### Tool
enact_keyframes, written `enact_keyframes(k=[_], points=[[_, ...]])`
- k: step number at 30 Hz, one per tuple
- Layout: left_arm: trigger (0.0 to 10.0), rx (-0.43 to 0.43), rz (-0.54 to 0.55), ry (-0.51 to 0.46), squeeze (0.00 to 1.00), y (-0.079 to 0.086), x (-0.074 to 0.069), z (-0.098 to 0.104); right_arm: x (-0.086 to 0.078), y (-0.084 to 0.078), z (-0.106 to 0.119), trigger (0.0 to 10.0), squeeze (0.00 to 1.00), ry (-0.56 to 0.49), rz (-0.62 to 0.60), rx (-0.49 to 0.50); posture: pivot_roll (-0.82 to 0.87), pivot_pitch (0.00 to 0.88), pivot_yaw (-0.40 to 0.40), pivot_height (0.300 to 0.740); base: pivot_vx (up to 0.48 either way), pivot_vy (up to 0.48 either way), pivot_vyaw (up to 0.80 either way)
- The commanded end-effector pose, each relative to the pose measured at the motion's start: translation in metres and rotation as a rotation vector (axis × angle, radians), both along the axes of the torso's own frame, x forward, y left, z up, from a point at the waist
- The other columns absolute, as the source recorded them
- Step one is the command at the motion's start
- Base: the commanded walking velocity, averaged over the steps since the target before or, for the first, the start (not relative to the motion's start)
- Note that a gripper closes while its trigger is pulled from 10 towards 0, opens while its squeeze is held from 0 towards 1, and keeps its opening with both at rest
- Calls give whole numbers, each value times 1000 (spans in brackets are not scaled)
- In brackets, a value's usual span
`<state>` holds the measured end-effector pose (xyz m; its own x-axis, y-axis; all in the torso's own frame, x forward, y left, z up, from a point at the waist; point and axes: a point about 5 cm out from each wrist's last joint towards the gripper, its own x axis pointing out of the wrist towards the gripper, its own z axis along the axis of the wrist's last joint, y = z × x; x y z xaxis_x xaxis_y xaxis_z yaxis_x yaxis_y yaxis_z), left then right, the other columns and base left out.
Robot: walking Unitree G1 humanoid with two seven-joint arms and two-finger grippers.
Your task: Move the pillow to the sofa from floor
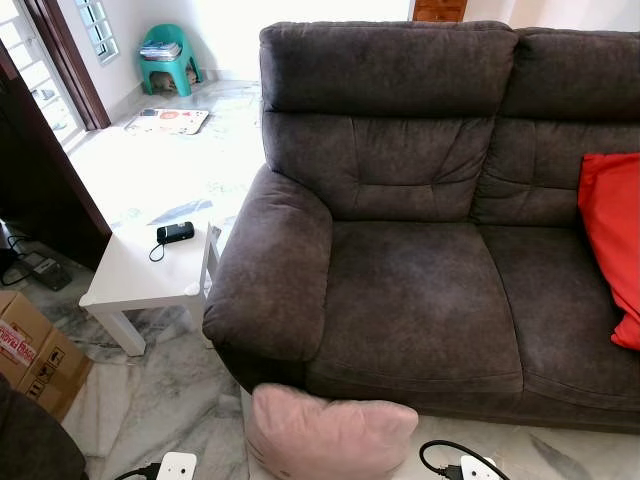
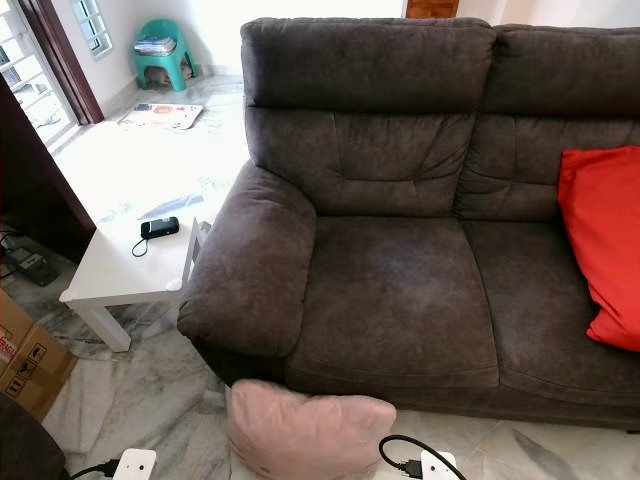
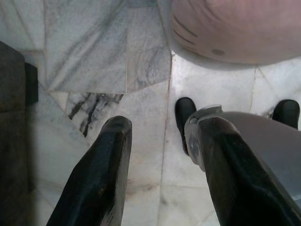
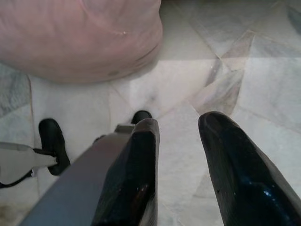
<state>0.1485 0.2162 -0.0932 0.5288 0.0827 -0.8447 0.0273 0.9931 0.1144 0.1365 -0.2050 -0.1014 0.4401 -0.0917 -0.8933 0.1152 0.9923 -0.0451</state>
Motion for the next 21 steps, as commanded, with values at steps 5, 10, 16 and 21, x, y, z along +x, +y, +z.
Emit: enact_keyframes(k=[5, 10, 16, 21], points=[[10000, -1, 7, 2, 0, 0, 0, 0, -4, 1, -1, 10000, 0, 9, -3, 5, 80, 0, 7, 740, 146, 0, -254], [10000, -1, 7, 0, 0, 0, 0, 0, -3, 1, -1, 10000, 0, 2, -6, 8, 80, 0, 7, 740, 274, 0, 0], [10000, -3, 8, -1, 0, 0, 0, 0, -3, 1, -1, 10000, 0, 5, -2, 6, 81, 0, 6, 740, 277, 0, 0], [10000, -5, 9, -1, 0, 0, 1, 0, -3, 1, -1, 10000, 0, 7, -3, 7, 82, 0, 7, 740, 300, 0, 0]])
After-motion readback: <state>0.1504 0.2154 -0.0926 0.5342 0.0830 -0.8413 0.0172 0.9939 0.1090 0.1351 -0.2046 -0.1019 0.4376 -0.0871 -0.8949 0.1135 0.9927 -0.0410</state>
